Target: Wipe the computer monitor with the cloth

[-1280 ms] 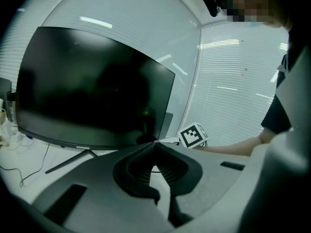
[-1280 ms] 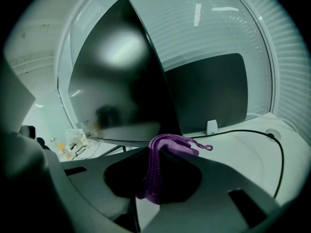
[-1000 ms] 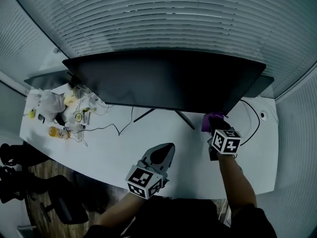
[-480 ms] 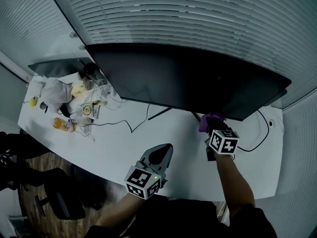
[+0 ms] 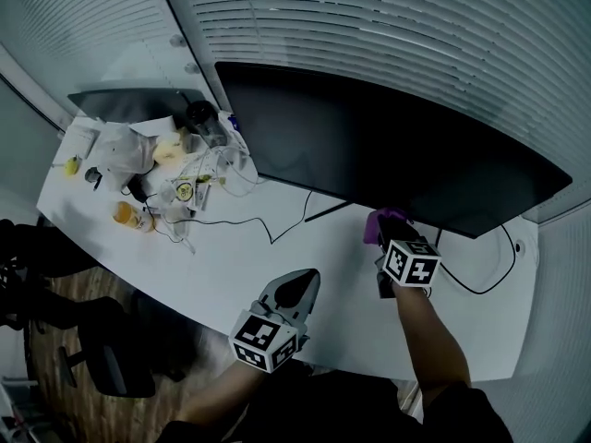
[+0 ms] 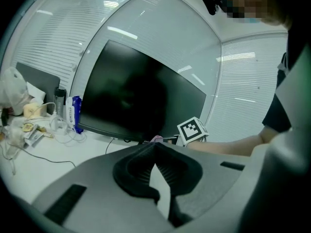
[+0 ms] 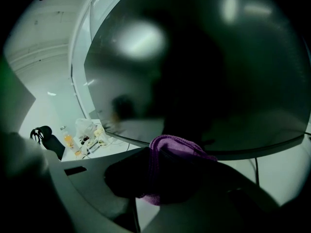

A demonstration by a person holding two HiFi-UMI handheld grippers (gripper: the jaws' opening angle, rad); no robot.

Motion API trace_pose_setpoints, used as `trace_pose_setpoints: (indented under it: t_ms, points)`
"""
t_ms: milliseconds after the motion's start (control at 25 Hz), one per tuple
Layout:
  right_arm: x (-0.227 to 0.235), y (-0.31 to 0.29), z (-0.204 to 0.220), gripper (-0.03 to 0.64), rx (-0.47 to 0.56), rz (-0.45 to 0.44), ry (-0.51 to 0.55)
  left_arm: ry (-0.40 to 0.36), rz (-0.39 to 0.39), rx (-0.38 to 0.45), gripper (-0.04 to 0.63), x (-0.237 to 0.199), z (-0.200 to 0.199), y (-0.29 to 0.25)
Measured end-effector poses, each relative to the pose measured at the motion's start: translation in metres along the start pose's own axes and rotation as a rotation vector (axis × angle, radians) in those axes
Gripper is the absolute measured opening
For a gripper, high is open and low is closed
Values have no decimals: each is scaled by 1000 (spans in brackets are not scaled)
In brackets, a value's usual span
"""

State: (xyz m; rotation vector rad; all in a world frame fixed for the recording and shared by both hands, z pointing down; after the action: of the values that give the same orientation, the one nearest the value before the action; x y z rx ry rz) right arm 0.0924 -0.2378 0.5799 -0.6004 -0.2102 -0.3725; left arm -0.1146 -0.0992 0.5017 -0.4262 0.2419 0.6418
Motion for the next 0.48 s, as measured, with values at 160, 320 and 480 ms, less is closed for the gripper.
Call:
trace_pose_setpoints:
  t_ms: [160,320,480]
  points:
    - [-27,-19,-3,75,1,-33,13,7,-30,5,5,-19,0,17]
    - [-54,-38,-4,75,4,-57,15,13,-64,3,5,-39,1,37]
    - [-78,-57,-5,75,10,-83,20,17,-92,0,5,-57,4,54]
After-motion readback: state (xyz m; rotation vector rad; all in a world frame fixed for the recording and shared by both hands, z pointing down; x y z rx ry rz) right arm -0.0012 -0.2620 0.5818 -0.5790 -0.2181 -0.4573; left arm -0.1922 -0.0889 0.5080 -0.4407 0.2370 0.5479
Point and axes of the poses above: the fingertips, and each gripper's own axes: y backward along the fingers, x to its right, z out of its underside, the point moved 6 cm from there along y, backward along the fingers
